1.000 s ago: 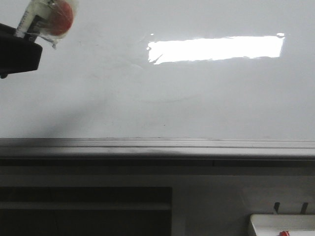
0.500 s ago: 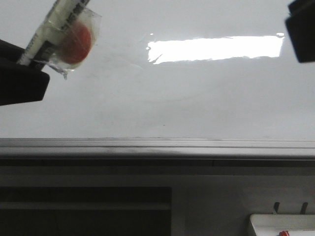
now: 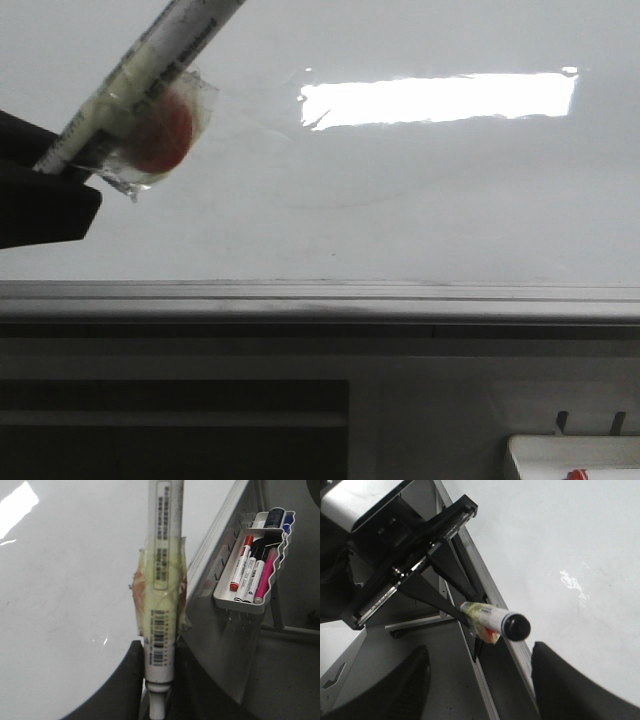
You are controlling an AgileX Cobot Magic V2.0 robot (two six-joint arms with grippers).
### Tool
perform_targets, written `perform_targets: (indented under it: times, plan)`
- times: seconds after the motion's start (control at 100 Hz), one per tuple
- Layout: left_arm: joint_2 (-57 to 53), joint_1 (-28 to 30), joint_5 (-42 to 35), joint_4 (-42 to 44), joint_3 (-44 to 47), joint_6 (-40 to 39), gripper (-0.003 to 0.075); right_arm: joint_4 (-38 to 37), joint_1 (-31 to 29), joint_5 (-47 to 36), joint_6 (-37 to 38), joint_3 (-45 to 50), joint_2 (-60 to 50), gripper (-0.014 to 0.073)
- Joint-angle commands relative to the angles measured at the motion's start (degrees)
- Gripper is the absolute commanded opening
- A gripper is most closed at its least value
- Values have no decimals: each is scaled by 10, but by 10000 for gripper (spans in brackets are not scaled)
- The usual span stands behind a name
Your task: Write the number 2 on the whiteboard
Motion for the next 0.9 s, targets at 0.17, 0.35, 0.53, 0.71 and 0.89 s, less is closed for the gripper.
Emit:
perform_targets:
  times: [0.17, 0.35, 0.53, 0.71, 0.89]
  plan:
    - [0, -5, -36, 11, -16, -3, -20, 12, 17, -68, -7, -61, 76, 398]
    - [0, -5, -36, 12, -16, -3, -20, 12, 17, -67, -7, -78, 102, 398]
    - [0, -5, -36, 14, -16, -3, -20, 12, 17, -61, -7, -78, 111, 201]
    - [0, -5, -36, 16, -16, -3, -20, 18, 17, -58, 2, -78, 122, -76]
    - [-16, -3, -36, 16, -18, -3, 138, 6, 17, -55, -5, -78, 119, -76]
